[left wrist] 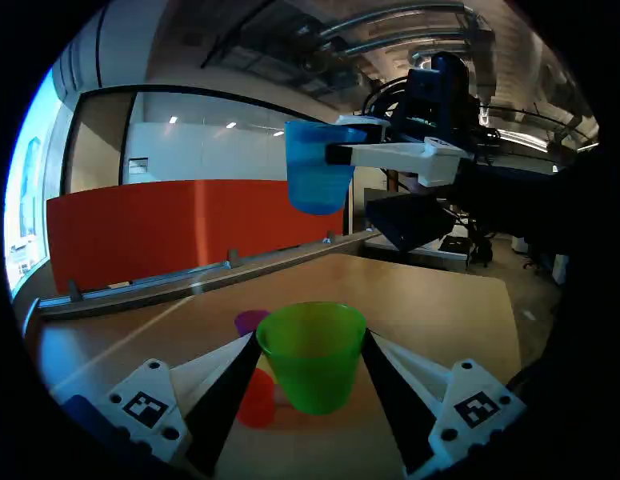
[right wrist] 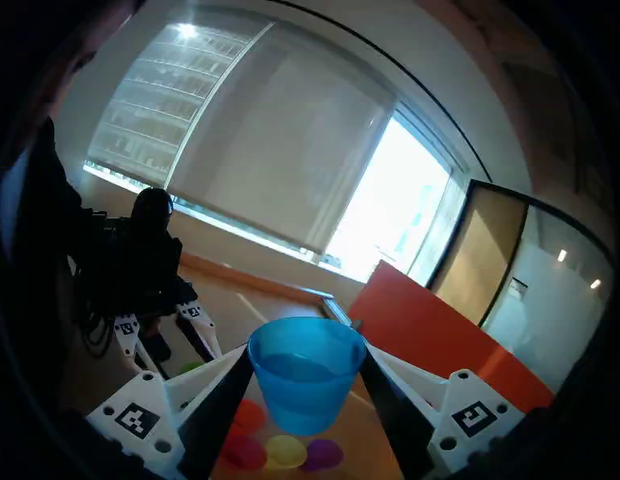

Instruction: Pour water

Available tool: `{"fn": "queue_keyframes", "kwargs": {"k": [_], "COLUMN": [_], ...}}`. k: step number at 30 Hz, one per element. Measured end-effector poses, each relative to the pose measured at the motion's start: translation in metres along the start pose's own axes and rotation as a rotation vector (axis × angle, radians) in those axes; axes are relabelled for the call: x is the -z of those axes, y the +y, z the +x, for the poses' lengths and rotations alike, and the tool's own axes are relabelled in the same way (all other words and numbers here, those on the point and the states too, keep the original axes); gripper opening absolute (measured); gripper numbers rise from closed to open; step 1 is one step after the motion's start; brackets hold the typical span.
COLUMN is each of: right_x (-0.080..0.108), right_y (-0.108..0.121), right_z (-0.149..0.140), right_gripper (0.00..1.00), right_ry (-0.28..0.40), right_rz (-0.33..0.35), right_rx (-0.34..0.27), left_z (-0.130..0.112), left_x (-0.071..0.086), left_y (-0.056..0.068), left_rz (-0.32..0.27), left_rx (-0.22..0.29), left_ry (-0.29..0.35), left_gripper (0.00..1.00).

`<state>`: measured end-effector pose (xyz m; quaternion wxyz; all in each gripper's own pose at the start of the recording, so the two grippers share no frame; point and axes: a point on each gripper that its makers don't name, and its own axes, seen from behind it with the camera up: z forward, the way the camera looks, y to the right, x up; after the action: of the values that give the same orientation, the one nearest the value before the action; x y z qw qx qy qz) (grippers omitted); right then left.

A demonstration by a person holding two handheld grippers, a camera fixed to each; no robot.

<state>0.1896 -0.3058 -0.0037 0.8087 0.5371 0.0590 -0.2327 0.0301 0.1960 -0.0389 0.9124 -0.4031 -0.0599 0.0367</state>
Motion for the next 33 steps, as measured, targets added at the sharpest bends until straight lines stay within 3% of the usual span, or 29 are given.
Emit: {"fn": "queue_keyframes", "kwargs": {"k": [33], "right_x": [-0.011], "right_y": [0.003], "right_z": [0.001], "right_gripper": [0.91], "right_ry": [-0.029], "right_rz": [0.009], "right_rx": [0.124], "left_z": [0.004], "left_x": [0.005], "left_y": [0.015], "left_rz": [-0.027], "left_rx": [-0.011], "left_ry": [0.015], "left_gripper": [0.88]}}
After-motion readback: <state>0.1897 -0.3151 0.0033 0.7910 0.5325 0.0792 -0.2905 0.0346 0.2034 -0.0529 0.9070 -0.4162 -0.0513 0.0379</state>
